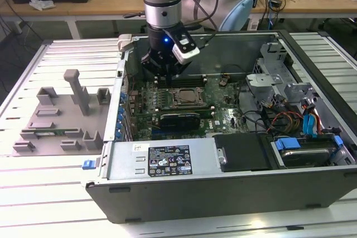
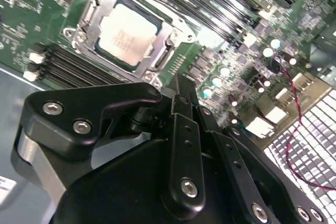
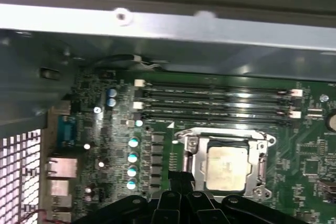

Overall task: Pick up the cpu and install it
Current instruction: 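Install the first cpu locking lever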

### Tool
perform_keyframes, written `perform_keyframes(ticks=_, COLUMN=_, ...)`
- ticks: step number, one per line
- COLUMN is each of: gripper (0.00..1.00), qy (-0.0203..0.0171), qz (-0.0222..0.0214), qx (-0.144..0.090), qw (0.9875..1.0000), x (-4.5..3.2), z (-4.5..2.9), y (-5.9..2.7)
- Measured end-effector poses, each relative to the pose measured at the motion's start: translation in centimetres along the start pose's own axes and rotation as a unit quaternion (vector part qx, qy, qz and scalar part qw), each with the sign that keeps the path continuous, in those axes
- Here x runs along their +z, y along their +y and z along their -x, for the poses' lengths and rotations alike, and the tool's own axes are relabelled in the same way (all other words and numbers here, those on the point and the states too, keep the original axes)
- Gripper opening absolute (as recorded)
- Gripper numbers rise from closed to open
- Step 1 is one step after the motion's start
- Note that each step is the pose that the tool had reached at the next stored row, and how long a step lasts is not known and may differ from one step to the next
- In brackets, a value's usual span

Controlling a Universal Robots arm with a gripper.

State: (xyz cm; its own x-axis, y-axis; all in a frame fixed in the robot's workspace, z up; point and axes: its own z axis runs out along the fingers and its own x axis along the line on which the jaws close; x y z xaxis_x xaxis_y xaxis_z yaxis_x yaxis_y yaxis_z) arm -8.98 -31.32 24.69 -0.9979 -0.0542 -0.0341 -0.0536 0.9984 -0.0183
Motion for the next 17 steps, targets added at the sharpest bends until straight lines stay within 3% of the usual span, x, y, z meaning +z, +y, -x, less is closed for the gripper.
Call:
perform_keyframes(ticks=4, gripper=0.11, qy=0.0, qz=0.0002, qx=0.0, qw=1.0, x=-0.02, z=-0.67, y=0.04)
perform_keyframes(ticks=6, gripper=0.11, qy=-0.0004, qz=0.0027, qx=0.0, qw=1.0, x=-0.03, z=-0.83, y=0.05)
perform_keyframes(ticks=8, gripper=0.11, qy=-0.0016, qz=0.0159, qx=0.001, qw=0.9999, x=-0.03, z=-1.0, y=0.06)
perform_keyframes(ticks=11, gripper=0.11, qy=-0.0026, qz=0.0303, qx=0.001, qw=0.9995, x=-0.04, z=-1.11, y=0.07)
perform_keyframes(ticks=17, gripper=0.11, qy=-0.0054, qz=0.0648, qx=0.002, qw=0.9979, x=-0.05, z=-1.31, y=0.08)
